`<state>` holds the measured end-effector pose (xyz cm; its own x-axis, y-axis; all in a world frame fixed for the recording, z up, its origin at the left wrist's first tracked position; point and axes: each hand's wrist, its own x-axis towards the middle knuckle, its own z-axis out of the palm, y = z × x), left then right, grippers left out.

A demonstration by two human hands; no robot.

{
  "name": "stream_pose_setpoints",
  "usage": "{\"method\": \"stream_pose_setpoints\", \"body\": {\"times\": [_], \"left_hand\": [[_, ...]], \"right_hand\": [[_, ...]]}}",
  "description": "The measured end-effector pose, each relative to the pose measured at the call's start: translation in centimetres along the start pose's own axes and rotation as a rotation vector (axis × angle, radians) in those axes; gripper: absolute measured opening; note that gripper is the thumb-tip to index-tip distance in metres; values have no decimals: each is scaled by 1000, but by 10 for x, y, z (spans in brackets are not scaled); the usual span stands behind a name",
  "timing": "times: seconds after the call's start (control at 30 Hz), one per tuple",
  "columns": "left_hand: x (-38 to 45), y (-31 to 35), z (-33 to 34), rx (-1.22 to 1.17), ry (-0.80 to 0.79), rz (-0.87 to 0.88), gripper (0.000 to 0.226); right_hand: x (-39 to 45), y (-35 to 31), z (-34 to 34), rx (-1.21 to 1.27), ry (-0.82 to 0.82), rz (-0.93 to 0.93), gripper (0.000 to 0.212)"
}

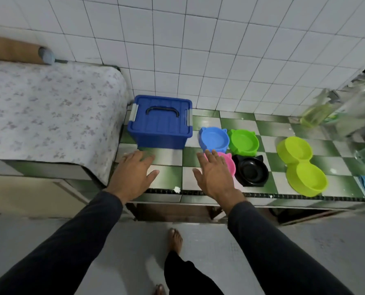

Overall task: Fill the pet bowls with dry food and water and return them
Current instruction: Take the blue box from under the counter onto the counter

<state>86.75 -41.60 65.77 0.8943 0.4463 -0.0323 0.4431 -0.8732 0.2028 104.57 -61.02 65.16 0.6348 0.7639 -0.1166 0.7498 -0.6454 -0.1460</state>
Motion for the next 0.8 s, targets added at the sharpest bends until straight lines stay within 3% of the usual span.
{"method": "stream_pose_setpoints", "body": {"times": [0.33,0.8], "left_hand": [[-100,46,19,15,-65,-8,56],[-155,139,62,-13,-154,-70,58]], "right_hand": [[-119,9,21,25,-58,52,55],[-201,80,52,68,-145,29,57]]}}
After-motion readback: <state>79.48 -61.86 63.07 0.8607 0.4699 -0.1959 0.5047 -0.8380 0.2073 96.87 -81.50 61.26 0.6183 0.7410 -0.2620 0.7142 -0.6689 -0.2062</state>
